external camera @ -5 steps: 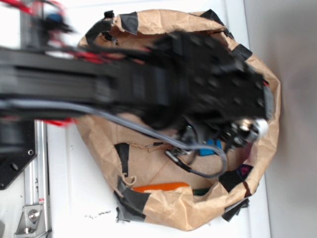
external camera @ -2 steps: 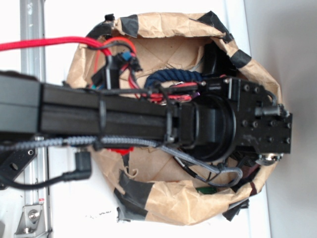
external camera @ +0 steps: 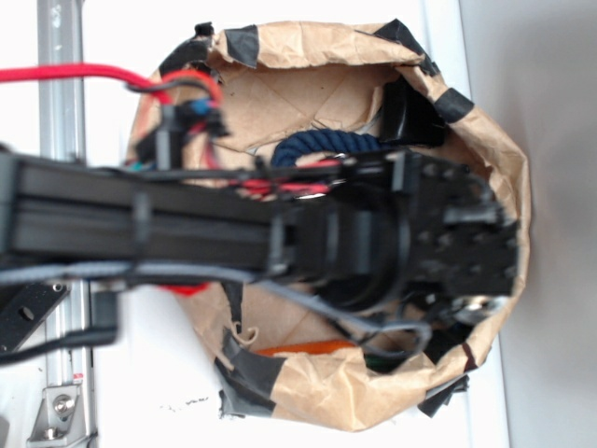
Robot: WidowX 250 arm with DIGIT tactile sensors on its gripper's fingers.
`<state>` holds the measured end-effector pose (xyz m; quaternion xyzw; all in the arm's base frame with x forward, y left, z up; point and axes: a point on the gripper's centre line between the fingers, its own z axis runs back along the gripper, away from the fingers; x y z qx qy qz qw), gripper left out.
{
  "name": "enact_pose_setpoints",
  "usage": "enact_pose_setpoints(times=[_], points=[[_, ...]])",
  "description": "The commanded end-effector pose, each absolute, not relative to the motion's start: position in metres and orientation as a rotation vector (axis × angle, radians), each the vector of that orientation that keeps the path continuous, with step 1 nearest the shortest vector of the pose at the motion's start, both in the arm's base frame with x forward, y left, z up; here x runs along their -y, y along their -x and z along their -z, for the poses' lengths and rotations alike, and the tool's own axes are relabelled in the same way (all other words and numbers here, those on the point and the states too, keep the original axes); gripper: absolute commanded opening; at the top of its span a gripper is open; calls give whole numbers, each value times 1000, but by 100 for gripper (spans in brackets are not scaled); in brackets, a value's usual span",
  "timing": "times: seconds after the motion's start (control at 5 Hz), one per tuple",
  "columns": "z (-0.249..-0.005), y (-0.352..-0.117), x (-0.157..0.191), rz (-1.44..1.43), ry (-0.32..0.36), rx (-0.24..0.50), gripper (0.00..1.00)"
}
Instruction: Grab the blue block.
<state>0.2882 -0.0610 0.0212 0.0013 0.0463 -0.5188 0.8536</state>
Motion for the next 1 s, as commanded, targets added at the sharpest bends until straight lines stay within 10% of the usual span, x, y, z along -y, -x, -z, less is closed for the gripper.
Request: enact_pose_setpoints(times=[0.0, 0.4, 0.8], points=[[-118, -271, 55, 779, -59, 125, 0], [-151, -272, 8, 274, 74, -34, 0], [-140, -267, -2, 90, 90, 82, 0]])
